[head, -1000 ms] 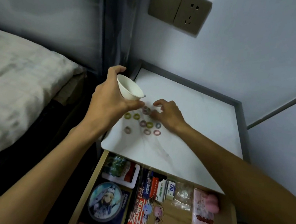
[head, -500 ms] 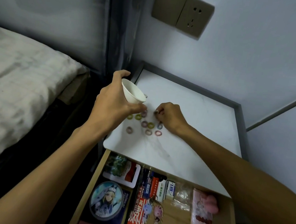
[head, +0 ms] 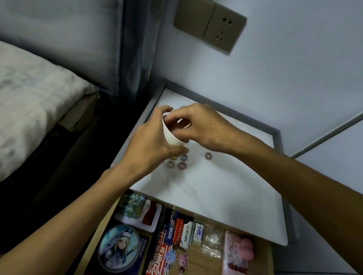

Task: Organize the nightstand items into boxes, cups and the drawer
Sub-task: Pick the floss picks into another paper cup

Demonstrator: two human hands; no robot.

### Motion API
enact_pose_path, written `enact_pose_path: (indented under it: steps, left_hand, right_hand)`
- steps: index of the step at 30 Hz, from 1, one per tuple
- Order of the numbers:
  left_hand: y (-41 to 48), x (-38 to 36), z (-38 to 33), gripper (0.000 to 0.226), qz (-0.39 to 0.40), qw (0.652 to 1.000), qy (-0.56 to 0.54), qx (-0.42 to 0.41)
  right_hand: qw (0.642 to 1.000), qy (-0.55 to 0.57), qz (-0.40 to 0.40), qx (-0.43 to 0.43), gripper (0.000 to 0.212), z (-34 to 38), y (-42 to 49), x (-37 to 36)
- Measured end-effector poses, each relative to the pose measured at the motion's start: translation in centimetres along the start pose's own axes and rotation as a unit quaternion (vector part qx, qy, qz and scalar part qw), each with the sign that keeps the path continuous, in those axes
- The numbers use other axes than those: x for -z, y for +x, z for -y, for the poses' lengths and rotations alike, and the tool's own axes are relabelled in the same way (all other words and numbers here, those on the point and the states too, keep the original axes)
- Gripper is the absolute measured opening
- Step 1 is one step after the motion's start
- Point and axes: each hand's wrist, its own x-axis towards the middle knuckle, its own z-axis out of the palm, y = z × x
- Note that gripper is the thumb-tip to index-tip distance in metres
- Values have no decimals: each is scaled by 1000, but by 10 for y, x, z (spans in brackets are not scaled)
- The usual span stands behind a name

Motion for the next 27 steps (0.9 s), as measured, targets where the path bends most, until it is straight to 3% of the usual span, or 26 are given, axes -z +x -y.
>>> enact_pose_path:
  steps: [5,7,10,12,18,27]
  left_hand:
    - [-2,1,3,95,-9,1000,16,2]
    - [-2,4,4,96,-15,1000,17,6]
    - [1,13,6,94,-32,999,1,19]
    - [3,20,8,94,-47,999,-6,26]
    - [3,35,10,95,-62,998,4,27]
    - [4,36,12,96,-59,998,20,27]
  right_hand:
    - [979,161,-110,-59,19,-29,-19,10]
    - [971,137,-143,-134,16,-55,-30,4]
    - [958,44,-107,-264,27,-98,-47,-20]
    - [948,77,-63,-302,44,-116,-55,-39]
    - [974,101,-65,-192,49,-110,-49,-83]
    - [983,74,-108,-131,10,-94,-33,-101]
